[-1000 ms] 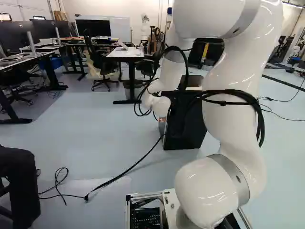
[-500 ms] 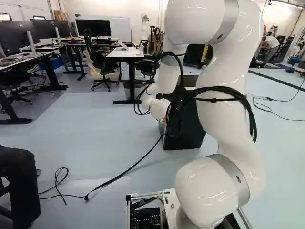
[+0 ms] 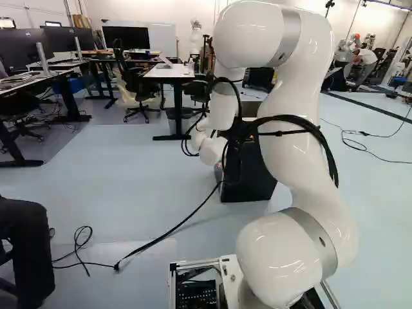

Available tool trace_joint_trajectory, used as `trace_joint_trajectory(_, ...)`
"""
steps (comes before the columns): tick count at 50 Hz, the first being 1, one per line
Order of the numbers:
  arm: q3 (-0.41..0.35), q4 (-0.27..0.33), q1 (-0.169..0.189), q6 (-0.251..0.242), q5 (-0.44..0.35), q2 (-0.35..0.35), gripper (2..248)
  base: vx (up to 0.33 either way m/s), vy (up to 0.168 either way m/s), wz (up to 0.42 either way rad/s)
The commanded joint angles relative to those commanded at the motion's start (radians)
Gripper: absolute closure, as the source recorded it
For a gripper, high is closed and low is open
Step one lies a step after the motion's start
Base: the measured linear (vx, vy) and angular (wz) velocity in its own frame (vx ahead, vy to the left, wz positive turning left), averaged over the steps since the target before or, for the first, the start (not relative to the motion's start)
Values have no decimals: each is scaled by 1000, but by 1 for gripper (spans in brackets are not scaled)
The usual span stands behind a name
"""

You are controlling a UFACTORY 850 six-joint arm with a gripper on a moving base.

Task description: Open the fridge door

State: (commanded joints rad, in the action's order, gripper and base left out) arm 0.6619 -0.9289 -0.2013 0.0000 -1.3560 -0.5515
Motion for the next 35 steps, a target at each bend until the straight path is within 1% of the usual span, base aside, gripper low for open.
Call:
trace_joint_trajectory(7,15,-12,-10,0,-20,-28,3,0,0,0)
trace_joint_trajectory(22,49,-15,-39,0,-24,-76,3,0,0,0)
trace_joint_trajectory(35,103,-15,-46,0,-24,-111,3,0,0,0)
